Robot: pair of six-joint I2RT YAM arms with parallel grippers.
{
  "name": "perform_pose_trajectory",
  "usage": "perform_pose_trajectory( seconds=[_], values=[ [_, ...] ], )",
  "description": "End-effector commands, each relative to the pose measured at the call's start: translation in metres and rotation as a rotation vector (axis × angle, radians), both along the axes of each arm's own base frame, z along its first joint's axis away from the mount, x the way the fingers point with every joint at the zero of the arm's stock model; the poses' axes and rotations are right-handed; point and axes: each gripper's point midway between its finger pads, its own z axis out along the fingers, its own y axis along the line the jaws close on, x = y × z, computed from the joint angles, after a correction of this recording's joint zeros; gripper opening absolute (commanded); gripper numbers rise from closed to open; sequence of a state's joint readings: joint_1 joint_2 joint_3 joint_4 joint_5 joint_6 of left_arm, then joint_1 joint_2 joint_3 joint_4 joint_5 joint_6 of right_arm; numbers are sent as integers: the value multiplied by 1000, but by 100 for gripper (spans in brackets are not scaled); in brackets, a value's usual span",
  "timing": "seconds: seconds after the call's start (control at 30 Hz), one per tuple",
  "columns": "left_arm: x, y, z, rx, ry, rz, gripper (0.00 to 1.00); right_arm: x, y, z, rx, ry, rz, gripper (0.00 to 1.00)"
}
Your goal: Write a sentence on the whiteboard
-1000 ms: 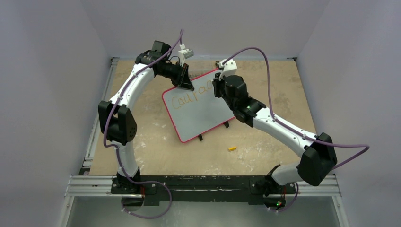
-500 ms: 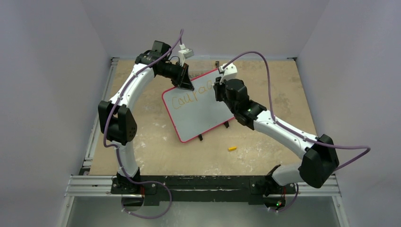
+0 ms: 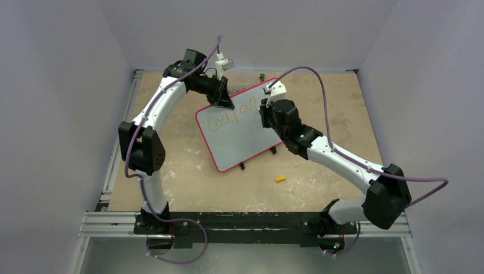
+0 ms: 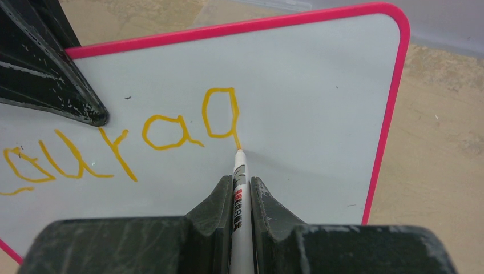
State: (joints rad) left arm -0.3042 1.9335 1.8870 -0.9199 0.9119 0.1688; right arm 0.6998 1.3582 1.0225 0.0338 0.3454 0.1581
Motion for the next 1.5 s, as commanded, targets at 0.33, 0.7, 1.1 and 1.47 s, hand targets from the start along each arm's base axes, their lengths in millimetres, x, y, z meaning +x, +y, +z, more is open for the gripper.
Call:
perform_pose_trajectory(
  seconds=[0.33, 0.7, 1.1, 1.47],
  values=[
    [-18, -18, 23, -59, -74, -96, 0, -15, 6, -17, 13, 62, 66, 0],
    [-18, -17, 23, -56, -77, -95, 0, -10, 24, 5, 70, 26, 126, 0],
    [-18, -17, 23, -55, -76, -93, 0, -15, 18, 64, 147, -72, 121, 0],
    [-18, -16, 22, -49, -77, -90, 0, -17, -12, 75, 165, -112, -10, 0]
  ],
)
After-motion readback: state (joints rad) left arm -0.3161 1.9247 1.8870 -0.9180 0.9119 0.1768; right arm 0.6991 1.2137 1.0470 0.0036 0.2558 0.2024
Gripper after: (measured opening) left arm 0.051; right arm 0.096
